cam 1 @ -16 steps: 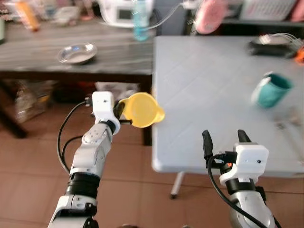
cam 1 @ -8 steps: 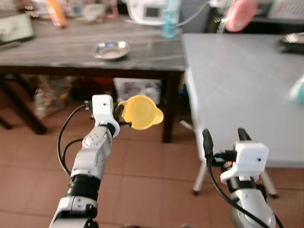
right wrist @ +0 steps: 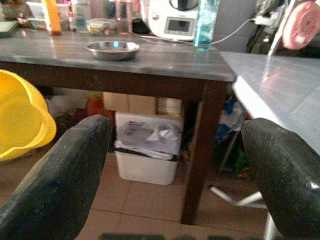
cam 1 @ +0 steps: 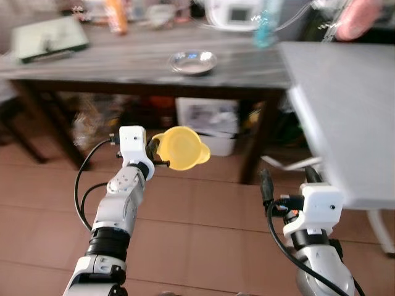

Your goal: Setting the table

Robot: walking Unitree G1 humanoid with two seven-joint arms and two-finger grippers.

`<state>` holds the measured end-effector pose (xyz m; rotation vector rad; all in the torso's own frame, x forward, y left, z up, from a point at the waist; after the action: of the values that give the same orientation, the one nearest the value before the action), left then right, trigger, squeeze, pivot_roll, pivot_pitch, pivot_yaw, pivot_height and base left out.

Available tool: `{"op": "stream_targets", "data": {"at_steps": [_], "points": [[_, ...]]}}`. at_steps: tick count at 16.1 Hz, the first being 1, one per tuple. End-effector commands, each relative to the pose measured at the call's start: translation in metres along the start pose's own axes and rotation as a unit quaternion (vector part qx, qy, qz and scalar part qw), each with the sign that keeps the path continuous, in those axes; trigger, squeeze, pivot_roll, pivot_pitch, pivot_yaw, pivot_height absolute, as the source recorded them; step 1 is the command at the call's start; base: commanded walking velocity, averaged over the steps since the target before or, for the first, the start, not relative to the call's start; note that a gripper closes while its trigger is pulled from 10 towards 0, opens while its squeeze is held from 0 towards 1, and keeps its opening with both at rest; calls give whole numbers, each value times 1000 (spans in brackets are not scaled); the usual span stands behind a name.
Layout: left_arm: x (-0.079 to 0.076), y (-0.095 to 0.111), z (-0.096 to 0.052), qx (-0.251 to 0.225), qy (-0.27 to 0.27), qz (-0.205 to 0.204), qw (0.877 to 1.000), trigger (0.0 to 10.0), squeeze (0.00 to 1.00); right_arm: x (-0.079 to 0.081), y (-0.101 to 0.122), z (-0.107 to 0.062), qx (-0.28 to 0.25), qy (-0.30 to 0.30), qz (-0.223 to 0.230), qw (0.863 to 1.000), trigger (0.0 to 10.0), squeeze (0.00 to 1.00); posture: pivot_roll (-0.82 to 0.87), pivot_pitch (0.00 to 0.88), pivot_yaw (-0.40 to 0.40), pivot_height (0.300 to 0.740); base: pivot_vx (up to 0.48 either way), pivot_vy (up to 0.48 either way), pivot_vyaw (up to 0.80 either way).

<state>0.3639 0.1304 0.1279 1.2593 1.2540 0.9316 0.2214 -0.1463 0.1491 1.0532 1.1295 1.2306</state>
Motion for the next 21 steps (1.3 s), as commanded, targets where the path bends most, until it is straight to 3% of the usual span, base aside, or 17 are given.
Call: {"op": "stream_targets", "data": {"at_steps": [1, 5, 7, 8, 10, 12, 16, 21], "points": [[-8, -1, 2, 2, -8, 6, 1000, 0, 0, -5, 0, -3, 1, -12, -4, 1000, 10000, 0, 56, 116, 23, 740, 0, 480, 0], [-7, -1, 3, 0, -2, 9, 1000, 0, 0, -5, 0, -2, 1, -13, -5, 1000, 10000, 0, 56, 113, 30, 740, 0, 479, 0], [-9, 2, 3, -10, -4, 10, 1000, 0, 0, -6, 0, -2, -1, -16, -7, 1000, 10000, 0, 56, 111, 29, 740, 0, 0, 0], [-9, 2, 3, -11, -3, 10, 1000, 1529, 0, -6, 0, -2, -1, -16, -7, 1000, 10000, 0, 54, 109, 28, 740, 0, 0, 0], [-10, 2, 4, -10, -3, 9, 1000, 2392, 0, -6, 0, -2, -2, -16, -10, 1000, 10000, 0, 55, 108, 28, 740, 0, 0, 0], [-12, 1, 4, -10, -4, 7, 1000, 1961, 0, -6, 0, -3, -3, -16, -12, 1000, 10000, 0, 52, 107, 29, 740, 0, 0, 0], [-15, 0, 4, -8, -11, 5, 1000, 0, 0, -6, 0, -4, -3, -17, -12, 1000, 10000, 0, 48, 113, 31, 740, 0, 0, 348], [-20, -1, 2, -15, -27, 8, 999, 0, 0, -5, 0, -6, -1, -17, -10, 1000, 10000, 0, 44, 120, 33, 740, 0, 0, 0]]}}
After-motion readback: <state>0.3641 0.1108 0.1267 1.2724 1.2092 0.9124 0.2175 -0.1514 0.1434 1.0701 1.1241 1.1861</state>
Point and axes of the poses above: a point about 5 cm out from each wrist's last joint towards the gripper, its own z axis pointing out of the wrist towards the gripper, its own y axis along the axis of the wrist's last joint, x = y × z, the point moved 1 cm from there along z, pointing out of the wrist towards the gripper
